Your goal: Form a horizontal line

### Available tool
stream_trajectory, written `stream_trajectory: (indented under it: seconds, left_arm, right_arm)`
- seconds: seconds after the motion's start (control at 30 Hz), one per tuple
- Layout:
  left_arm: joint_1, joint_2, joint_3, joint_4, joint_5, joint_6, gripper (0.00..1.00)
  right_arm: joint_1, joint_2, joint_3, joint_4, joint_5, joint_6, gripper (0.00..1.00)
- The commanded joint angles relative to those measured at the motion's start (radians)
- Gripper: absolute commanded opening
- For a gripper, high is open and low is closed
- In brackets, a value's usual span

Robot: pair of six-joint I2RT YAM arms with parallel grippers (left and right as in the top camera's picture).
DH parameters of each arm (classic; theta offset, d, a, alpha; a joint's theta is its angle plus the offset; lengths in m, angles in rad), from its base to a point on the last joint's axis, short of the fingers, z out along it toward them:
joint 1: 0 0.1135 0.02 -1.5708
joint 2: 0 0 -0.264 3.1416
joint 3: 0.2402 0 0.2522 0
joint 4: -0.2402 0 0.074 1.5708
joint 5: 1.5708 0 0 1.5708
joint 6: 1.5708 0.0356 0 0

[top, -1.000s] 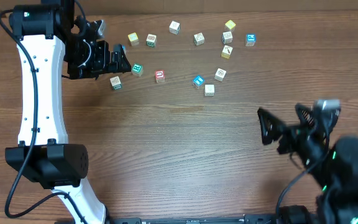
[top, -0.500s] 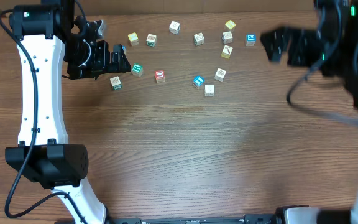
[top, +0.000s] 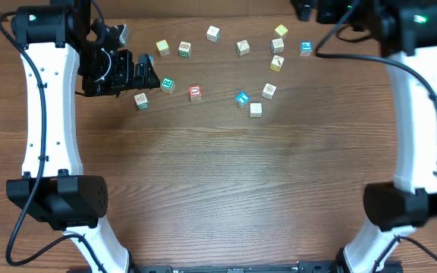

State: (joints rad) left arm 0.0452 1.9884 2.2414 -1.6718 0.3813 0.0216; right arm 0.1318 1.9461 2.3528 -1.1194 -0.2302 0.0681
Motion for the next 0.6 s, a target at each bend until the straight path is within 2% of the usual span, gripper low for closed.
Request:
stream_trajectory:
  seconds: [0.0, 0.33, 0.47, 0.57]
  left_arm:
    - [-0.006, 0.010, 0.023, 0.002, 0.000, -0.002, 1.00]
    - [-0.006, 0.010, 0.023, 0.002, 0.000, -0.002, 1.00]
    - [-0.006, 0.010, 0.023, 0.002, 0.000, -0.002, 1.00]
    - [-0.006, 0.010, 0.023, 0.002, 0.000, -0.002, 1.00]
  right_arm:
    - [0.038, 0.065, 0.028, 0.041, 0.022, -0.061, 1.00]
    - [0.088, 0.265, 0.027, 0.172, 0.068, -0.076, 1.00]
    - [0.092, 0.316, 0.027, 0.175, 0.068, -0.075, 1.00]
    - [0.092, 0.321, 0.027, 0.176, 0.056, -0.015, 1.00]
